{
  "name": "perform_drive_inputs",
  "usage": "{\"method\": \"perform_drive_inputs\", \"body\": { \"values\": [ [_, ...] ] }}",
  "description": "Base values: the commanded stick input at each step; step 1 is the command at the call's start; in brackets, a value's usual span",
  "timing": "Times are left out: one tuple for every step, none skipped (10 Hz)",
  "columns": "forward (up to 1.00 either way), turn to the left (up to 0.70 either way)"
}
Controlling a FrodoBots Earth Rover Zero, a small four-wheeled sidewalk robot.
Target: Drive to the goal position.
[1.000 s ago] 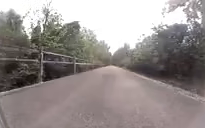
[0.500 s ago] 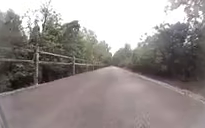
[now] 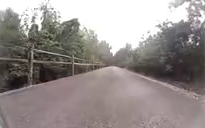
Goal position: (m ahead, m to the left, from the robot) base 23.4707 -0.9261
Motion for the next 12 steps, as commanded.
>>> {"method": "perform_drive_inputs", "body": {
  "values": [
    [0.70, -0.11],
    [0.70, -0.11],
    [0.70, -0.07],
    [0.70, -0.04],
    [0.70, -0.01],
    [0.70, 0.00],
    [0.70, 0.00],
    [0.70, 0.00],
    [0.70, 0.00],
    [0.70, 0.00],
    [0.70, 0.00],
    [0.70, 0.00]
  ]
}}
